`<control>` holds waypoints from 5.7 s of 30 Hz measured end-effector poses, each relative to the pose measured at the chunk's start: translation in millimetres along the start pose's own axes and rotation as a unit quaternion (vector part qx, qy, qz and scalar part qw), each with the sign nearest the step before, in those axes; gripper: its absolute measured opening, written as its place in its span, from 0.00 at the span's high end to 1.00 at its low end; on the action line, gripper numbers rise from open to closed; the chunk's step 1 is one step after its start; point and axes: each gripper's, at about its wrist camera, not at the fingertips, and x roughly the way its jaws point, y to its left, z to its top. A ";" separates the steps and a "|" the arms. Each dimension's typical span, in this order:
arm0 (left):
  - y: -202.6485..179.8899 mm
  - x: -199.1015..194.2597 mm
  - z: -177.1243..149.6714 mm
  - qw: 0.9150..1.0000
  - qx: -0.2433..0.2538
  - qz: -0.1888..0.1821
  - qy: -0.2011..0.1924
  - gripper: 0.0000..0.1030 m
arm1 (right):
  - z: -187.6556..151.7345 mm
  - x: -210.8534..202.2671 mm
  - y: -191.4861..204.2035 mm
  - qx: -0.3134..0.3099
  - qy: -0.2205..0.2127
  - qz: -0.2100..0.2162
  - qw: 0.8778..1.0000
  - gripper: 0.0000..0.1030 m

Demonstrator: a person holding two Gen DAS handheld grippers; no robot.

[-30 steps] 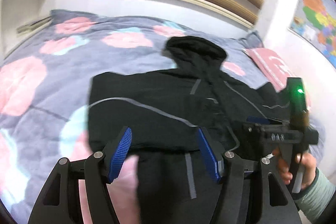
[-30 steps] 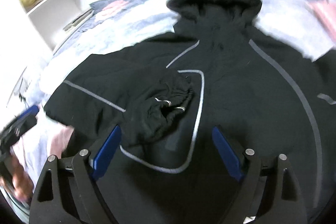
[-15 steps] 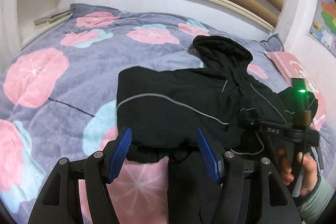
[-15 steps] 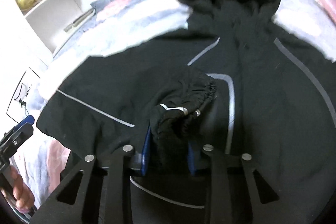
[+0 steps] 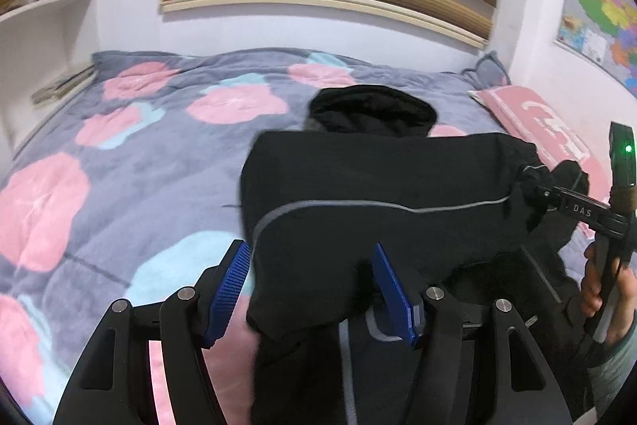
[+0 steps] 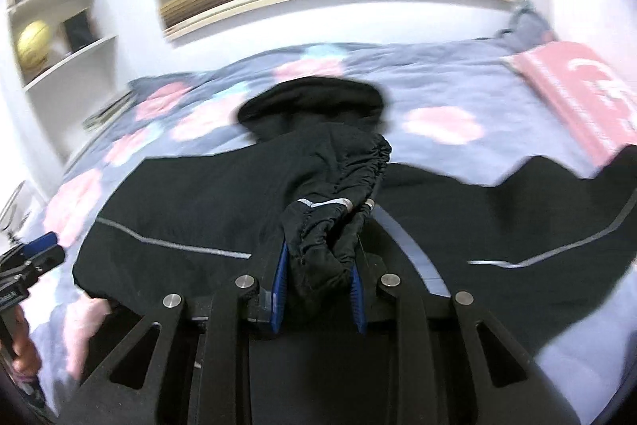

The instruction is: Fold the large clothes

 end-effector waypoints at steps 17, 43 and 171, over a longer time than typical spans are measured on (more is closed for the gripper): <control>-46.7 156.5 -35.7 0.986 0.005 0.030 0.163 0.36 | -71.9 53.2 -135.5 0.098 0.121 -0.022 0.988 0.50; -74.0 132.4 -66.9 0.994 -0.005 0.015 0.107 0.33 | -111.0 57.1 -82.7 0.003 0.064 -0.084 0.994 0.38; -77.1 186.1 17.9 0.954 -0.145 -0.092 0.245 0.83 | -21.0 -3.1 -62.6 -0.034 0.171 -0.039 0.984 0.38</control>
